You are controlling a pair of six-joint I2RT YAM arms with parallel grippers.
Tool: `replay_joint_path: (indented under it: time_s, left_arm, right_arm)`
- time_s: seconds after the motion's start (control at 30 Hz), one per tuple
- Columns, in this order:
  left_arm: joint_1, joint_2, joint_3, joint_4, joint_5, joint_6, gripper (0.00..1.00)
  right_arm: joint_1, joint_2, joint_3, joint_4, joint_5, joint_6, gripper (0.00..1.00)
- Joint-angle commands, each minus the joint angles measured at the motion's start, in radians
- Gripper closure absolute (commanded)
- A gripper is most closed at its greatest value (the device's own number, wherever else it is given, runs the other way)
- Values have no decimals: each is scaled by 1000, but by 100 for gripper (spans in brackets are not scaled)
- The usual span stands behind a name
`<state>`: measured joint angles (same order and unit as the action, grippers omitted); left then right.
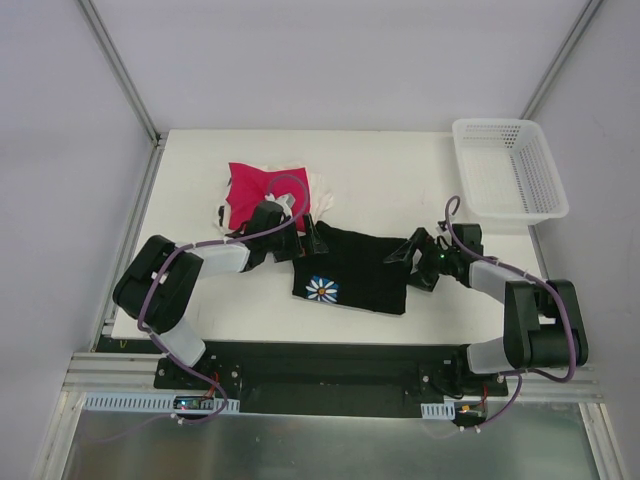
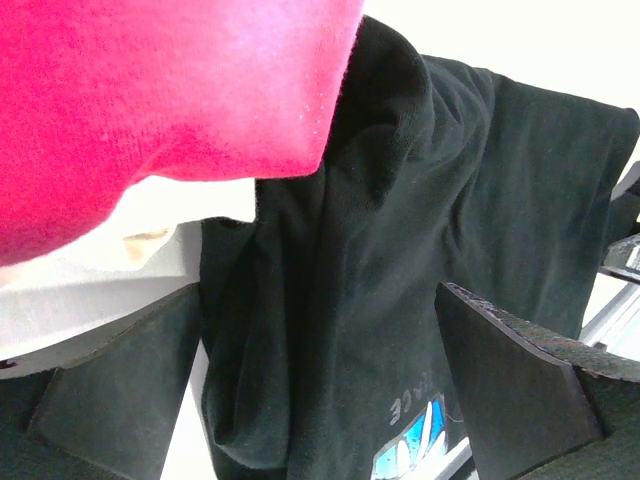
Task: Fold and stack the t-shirts
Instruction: Put the neatly folded tshirt into the corner of the board with both arms
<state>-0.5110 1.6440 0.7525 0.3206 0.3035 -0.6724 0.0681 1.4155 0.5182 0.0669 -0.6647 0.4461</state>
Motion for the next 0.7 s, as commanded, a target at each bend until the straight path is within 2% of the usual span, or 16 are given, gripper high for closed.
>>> replay_joint_path:
  time_s: [0.0,0.67]
  left_arm:
    - [-11,42,-24,-43,48,-26,1]
    - [-11,115,-28,64,144,-62,1]
  right_arm:
    - [32,33,-12,-130,74,-18,5]
    - [130,103,2,-15,65,78,6]
